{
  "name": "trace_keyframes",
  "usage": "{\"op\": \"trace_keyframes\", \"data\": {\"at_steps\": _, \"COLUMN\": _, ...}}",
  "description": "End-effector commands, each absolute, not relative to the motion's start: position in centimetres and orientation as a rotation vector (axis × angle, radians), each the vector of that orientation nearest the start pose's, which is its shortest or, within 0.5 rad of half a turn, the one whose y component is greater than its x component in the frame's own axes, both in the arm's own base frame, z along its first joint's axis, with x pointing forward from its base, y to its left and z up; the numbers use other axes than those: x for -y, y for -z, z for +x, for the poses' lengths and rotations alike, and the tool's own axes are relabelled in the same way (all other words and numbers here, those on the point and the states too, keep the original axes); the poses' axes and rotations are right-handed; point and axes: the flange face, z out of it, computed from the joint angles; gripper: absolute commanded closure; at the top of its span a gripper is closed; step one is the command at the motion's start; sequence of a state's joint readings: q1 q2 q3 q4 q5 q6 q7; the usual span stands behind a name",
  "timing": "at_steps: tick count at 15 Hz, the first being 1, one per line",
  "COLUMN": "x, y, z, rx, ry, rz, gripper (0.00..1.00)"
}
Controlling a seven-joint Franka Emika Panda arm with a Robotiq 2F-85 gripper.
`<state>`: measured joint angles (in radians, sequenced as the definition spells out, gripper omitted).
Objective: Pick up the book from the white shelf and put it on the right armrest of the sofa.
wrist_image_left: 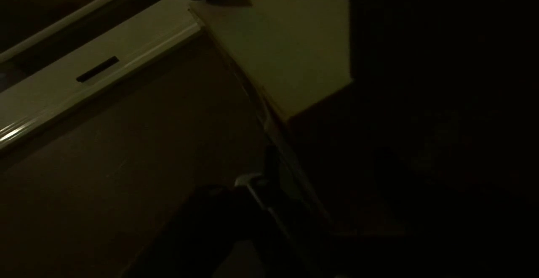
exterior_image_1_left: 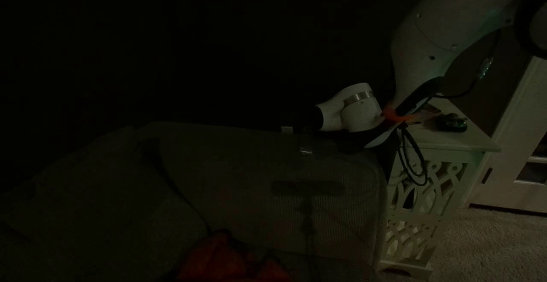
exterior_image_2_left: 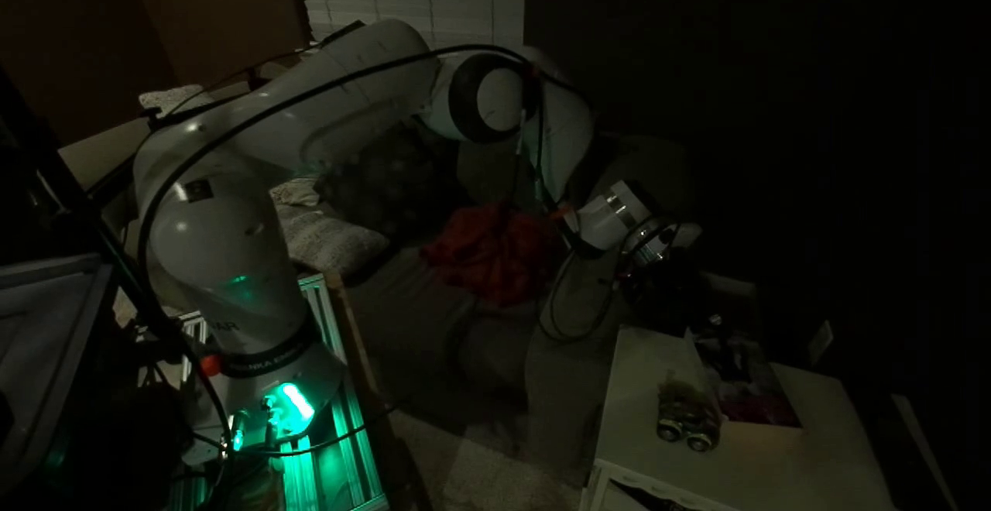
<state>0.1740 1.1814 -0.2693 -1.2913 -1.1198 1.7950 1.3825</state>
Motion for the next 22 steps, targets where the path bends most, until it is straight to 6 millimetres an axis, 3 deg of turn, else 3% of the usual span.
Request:
{"op": "trace_keyframes", "data": {"at_steps": 1, "x": 10.4, "y": -4.7, "z": 68.8, "rx": 0.590, "ry": -0.306, "rz": 1.666, "gripper": 0.70}}
{"op": "trace_keyframes", "data": {"at_steps": 5, "x": 10.1, "y": -5.0, "z": 69.2, "rx": 0.600, "ry": -0.309, "rz": 1.664, "gripper": 0.92}}
{"op": "trace_keyframes", "data": {"at_steps": 10, "x": 7.0, "y": -6.0, "z": 69.6, "rx": 0.564, "ry": -0.388, "rz": 1.743, "gripper": 0.92}}
{"op": "trace_keyframes", "data": {"at_steps": 13, "x": 3.3, "y": -7.4, "z": 69.6, "rx": 0.508, "ry": -0.494, "rz": 1.807, "gripper": 0.92}}
{"op": "trace_keyframes", "data": {"at_steps": 17, "x": -1.2, "y": -11.9, "z": 69.0, "rx": 0.436, "ry": -0.597, "rz": 1.951, "gripper": 0.92}}
{"op": "trace_keyframes", "data": {"at_steps": 22, "x": -4.0, "y": -18.4, "z": 67.6, "rx": 0.310, "ry": -0.725, "rz": 2.174, "gripper": 0.92}}
